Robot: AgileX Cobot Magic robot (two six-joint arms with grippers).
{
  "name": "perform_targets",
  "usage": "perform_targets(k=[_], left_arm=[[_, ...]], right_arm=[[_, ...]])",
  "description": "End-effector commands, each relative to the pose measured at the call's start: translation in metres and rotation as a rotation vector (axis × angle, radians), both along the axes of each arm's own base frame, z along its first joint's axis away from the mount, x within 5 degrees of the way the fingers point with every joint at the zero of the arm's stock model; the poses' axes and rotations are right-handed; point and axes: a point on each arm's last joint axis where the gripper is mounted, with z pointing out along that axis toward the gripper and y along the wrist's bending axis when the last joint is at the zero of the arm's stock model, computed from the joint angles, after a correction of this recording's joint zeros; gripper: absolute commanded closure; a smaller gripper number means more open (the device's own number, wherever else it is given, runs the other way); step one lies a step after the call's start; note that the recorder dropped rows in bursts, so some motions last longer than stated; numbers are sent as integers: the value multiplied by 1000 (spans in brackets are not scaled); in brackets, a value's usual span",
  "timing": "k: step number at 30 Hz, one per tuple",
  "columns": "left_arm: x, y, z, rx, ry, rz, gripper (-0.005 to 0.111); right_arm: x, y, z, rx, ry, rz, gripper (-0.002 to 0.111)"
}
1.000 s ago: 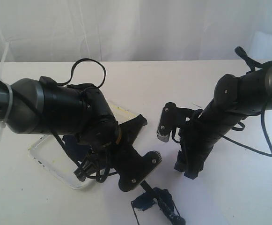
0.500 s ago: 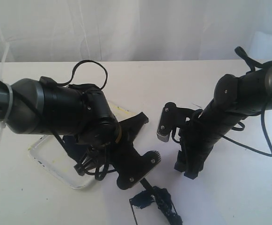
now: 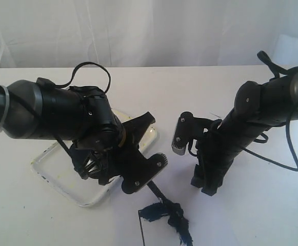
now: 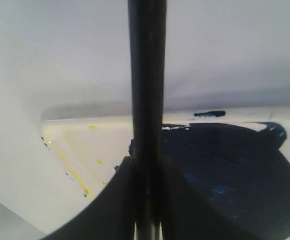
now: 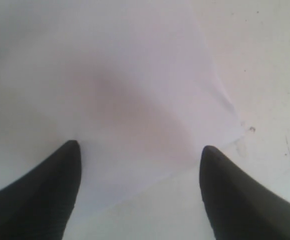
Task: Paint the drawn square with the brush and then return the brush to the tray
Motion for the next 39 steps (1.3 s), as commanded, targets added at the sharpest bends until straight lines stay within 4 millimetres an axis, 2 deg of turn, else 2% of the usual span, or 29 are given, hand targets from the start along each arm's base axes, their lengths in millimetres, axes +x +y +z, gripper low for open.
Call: perform_targets(k=[1,14,19,24,32,39], left_arm=[[2,2,0,8,-19,-9,107],[2,9,9,20,-21,20,107],[-3,13,16,12,11,67,107],[-10,9,24,-16,12,57,107],[-17,17,20,75,69,113,107],[-20,12,19,6,123,143,107]], right_arm=[[-1,-1,-3,-12,7,7,45],[0,-1,-3,-11,-6,4,45],[1,-1,-3,-10,-17,1,45],[2,-1,-3,-10,-21,0,45],[3,-1,-2,-9,-34,-4,45],[3,-1,-2,-7,-32,-6,45]])
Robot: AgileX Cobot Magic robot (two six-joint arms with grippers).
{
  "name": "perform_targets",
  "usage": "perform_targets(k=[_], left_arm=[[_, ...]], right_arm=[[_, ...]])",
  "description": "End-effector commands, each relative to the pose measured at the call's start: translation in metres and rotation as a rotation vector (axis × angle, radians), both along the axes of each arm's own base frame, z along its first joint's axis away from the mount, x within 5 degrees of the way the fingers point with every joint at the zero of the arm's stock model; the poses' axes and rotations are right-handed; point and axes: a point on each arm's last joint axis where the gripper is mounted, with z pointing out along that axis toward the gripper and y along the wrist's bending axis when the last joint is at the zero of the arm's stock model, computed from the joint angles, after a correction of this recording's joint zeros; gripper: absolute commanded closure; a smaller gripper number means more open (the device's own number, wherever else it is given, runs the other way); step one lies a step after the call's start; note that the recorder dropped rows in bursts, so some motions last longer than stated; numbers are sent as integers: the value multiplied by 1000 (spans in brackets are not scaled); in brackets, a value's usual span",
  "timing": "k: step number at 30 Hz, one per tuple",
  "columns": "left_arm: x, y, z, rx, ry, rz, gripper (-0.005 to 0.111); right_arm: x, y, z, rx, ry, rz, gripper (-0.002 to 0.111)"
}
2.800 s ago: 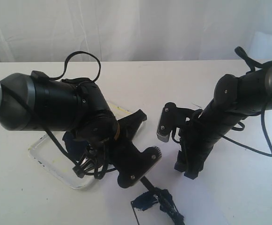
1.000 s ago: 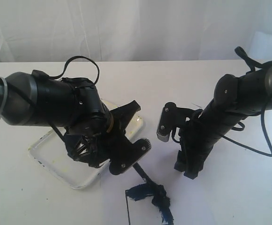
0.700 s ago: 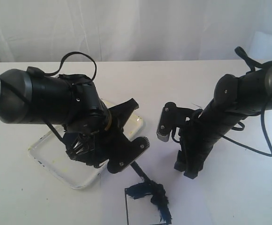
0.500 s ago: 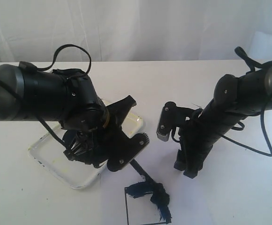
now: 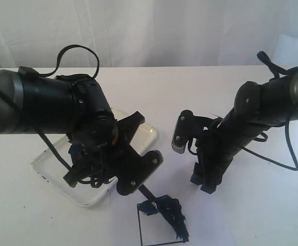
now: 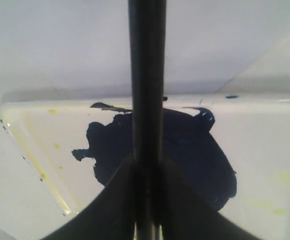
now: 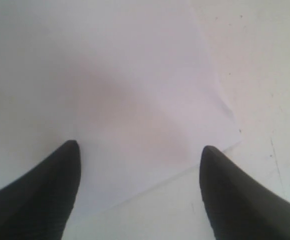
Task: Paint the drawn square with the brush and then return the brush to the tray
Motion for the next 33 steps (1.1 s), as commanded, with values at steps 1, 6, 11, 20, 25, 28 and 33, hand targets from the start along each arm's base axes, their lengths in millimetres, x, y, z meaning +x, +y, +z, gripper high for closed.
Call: perform_targets(k=[1,6,11,20,25,28,33], left_arm=[[-5,-1,2,-36,25,24,107],[-5,0,1,-20,33,28,107],[-6,1,-2,2,44,33,107],[-1,-2,-14,1,41,49,107],[1,-1,-13,23,21,63,107],[3,0,-12,30,-4,66,107],[0,1,-13,61,-2,71,107]], right_arm=[[0,-1,-3,-10,-3,1,45],[0,-1,-3,-10,-3,1,45],[0,-1,-3,-10,-3,1,45],[0,-1,-3,-5,4,-17,45],[0,-1,-3,-4,0,-19,45],[0,-1,-3,-4,0,-19,45],[1,-1,-3,-4,-1,-22,45]])
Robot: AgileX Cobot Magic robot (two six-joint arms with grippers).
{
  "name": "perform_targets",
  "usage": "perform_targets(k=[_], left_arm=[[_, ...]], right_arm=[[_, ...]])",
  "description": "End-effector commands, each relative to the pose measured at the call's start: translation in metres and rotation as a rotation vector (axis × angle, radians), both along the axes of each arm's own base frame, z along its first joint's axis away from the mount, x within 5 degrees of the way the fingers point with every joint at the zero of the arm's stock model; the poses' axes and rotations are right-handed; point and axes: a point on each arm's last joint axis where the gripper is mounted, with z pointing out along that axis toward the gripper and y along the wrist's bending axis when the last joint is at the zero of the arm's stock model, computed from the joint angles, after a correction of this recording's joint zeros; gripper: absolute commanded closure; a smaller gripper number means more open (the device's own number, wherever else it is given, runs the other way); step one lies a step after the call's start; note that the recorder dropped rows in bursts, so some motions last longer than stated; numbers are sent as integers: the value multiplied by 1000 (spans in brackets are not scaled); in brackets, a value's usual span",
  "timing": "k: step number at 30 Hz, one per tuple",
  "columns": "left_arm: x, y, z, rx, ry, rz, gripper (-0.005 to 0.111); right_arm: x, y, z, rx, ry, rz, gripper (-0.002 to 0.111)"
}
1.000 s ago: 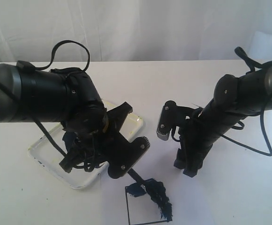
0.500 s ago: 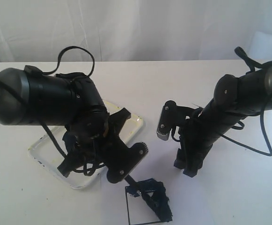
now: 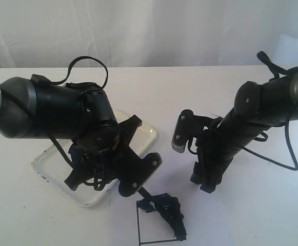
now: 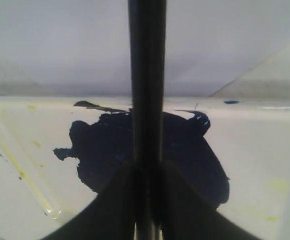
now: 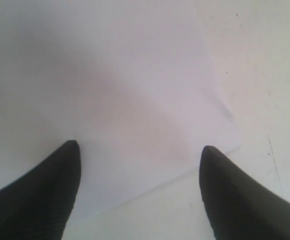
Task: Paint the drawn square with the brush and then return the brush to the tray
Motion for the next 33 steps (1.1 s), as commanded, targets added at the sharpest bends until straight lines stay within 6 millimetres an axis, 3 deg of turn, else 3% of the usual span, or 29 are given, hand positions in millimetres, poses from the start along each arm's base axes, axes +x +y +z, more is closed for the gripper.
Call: perform_targets(k=[1,16,33], left_arm=[[-6,1,0,51,-3,13,107],[-15,-2,0,92,-3,19,107],[-14,7,2,176,-29,94,107]], right_arm=[[0,-1,-3,-10,-2,4,45],[0,-1,-3,-10,-3,1,45],[0,-1,-3,-10,-3,1,45]])
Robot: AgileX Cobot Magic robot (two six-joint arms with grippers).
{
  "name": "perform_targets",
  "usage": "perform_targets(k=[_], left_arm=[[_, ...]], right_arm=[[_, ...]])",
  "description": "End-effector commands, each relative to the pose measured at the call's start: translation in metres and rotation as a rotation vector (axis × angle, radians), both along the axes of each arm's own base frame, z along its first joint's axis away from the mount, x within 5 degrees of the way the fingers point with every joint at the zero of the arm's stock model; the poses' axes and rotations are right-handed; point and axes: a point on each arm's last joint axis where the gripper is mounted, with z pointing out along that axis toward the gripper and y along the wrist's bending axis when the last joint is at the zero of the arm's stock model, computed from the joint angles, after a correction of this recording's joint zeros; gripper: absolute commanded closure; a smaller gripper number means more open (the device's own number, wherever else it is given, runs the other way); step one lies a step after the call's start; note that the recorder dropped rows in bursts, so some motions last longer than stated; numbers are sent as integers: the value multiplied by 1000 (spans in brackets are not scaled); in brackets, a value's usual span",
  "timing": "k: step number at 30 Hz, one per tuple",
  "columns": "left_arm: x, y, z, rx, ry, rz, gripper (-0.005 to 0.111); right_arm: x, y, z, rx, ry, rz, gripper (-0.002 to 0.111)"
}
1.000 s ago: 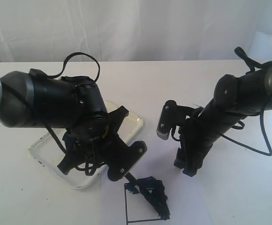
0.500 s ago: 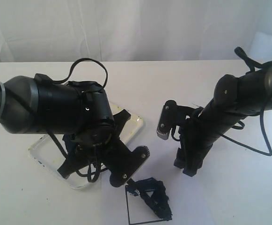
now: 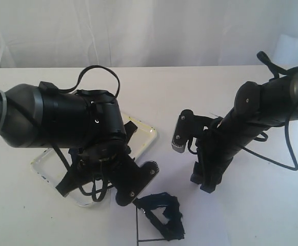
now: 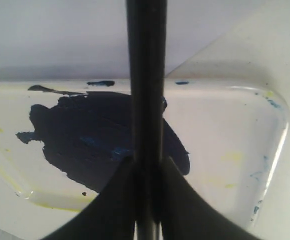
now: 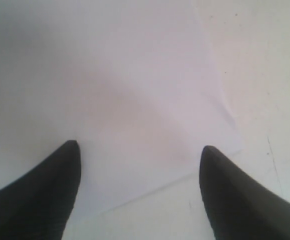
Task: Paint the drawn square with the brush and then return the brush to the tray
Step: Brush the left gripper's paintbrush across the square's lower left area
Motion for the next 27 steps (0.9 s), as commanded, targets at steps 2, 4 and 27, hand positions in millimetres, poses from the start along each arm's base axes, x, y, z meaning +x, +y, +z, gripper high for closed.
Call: perform_targets(k=[2,4,27], left_arm=[[1,6,2,48,-30,46,107],[1,6,2,45,-31,52,107],[2,17,6,140,-74,129,107]], right_arm=[[0,-1,-3,-10,-3,1,45],[0,-1,-3,-10,-3,1,45],[0,-1,-3,-10,-3,1,45]])
